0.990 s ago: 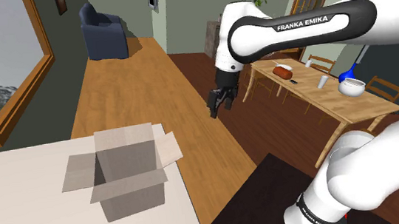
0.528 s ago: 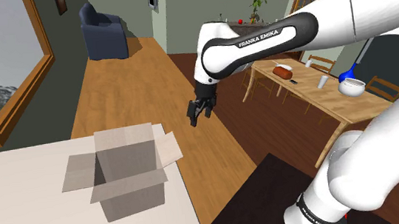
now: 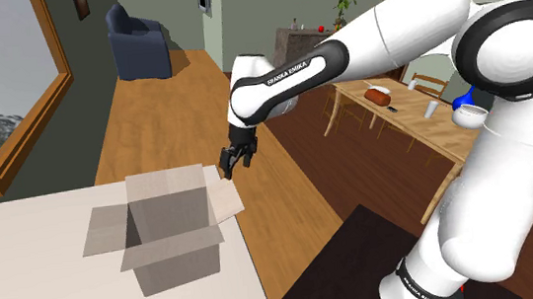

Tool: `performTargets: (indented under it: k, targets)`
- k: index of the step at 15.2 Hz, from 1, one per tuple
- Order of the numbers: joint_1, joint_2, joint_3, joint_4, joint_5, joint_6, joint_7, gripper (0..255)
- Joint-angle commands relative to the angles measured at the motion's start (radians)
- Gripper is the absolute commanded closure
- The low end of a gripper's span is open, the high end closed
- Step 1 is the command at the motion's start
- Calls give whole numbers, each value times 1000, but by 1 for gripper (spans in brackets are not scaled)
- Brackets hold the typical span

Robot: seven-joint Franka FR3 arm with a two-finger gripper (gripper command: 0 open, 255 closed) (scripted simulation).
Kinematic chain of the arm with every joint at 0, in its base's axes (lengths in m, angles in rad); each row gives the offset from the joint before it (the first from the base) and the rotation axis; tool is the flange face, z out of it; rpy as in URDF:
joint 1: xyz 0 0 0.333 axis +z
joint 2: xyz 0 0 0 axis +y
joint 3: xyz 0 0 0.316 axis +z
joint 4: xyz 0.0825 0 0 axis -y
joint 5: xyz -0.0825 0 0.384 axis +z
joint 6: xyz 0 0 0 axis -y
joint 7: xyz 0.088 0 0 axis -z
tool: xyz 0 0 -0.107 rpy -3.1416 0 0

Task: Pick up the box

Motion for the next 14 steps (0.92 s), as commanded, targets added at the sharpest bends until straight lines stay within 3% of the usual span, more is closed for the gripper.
performTargets:
  k: [1,9,14]
  targets:
    - [4,71,6,57,4,19,-16,0]
    - [31,363,32,328,1,59,-54,0]
    - [32,404,32,319,3,109,-63,0]
